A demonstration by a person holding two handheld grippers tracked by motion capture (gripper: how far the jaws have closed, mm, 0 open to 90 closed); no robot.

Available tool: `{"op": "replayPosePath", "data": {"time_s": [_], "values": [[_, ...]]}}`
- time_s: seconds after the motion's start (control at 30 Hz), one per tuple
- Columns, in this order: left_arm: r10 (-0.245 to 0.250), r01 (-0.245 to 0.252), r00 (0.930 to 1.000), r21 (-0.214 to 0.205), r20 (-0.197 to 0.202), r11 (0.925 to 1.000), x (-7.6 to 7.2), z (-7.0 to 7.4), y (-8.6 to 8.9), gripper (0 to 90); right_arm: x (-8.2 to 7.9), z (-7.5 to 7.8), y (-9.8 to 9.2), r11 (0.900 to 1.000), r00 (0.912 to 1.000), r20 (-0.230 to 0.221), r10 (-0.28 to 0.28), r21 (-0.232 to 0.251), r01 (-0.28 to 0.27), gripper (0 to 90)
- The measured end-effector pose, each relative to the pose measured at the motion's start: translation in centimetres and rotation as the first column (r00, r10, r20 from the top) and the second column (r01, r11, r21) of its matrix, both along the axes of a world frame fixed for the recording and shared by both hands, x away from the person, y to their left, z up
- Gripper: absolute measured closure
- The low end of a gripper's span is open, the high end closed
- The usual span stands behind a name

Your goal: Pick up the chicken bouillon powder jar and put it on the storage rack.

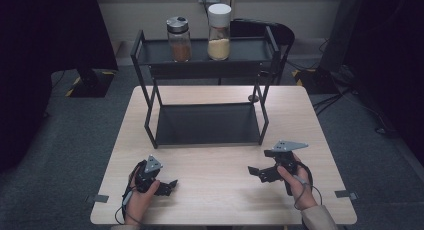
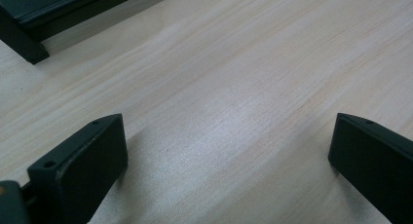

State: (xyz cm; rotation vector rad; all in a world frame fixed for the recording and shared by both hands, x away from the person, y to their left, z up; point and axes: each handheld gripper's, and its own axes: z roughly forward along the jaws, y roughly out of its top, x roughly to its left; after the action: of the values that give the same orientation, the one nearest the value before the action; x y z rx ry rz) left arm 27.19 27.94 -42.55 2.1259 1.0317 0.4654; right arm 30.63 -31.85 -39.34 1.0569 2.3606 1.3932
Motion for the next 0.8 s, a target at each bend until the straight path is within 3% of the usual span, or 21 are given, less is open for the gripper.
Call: {"op": "replayPosePath", "data": {"time_s": [0.4, 0.8], "values": [[0.0, 0.0, 1.0, 0.0, 0.0, 1.0, 0.0, 0.0, 0.0, 0.0, -0.9, -1.5, -2.2, 0.9992, 0.9992, -0.019, -0.036, 0.014, 0.036, 0.8], [0.0, 0.0, 1.0, 0.0, 0.0, 1.0, 0.0, 0.0, 0.0, 0.0, -1.7, -2.8, -4.2, 0.9981, 0.9976, -0.033, -0.061, -0.014, 0.061, 0.8]]}}
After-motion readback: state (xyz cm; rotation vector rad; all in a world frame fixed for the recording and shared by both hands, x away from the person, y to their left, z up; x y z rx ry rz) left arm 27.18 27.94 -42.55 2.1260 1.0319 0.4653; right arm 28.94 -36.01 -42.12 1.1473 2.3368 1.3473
